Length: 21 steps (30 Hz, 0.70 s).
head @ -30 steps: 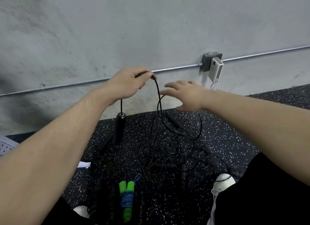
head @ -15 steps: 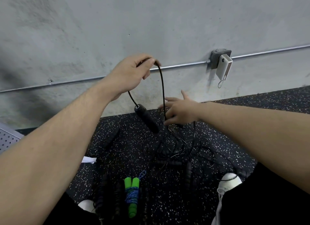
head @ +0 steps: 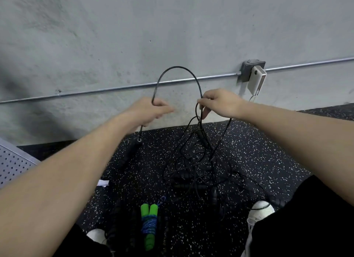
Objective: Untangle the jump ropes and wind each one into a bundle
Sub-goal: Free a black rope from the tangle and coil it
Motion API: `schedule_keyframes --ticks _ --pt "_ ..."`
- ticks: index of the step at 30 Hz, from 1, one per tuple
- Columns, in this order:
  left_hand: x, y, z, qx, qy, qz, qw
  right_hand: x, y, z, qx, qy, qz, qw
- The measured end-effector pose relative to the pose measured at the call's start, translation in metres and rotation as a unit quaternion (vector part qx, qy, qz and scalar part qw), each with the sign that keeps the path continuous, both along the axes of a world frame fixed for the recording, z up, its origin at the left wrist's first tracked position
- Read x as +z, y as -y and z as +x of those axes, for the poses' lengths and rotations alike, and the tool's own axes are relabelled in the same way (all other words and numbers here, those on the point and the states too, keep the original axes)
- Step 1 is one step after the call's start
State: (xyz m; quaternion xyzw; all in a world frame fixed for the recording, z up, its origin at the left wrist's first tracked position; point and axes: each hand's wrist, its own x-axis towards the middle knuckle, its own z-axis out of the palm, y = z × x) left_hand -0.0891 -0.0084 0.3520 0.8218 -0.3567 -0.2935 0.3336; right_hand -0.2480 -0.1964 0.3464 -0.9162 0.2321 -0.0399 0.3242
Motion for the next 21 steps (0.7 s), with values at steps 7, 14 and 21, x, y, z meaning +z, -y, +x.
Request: schedule_keyframes --ticks 7,14,21 --pt "-0.04 0.026 -0.044 -0.022 -0.058 -0.023 0.998 0.015 -0.016 -0.006 0.004 0.078 0.059 0.995" --pt "-0.051 0.034 -0.047 0.009 -0.066 -0.069 0.995 0.005 -0.005 -0.009 -0.009 0.066 0.051 0.996" --pt "-0.052 0.033 -0.039 0.08 -0.161 -0.088 0.98 -0.02 -0.005 -0.012 0.089 -0.185 -0.156 0.966"
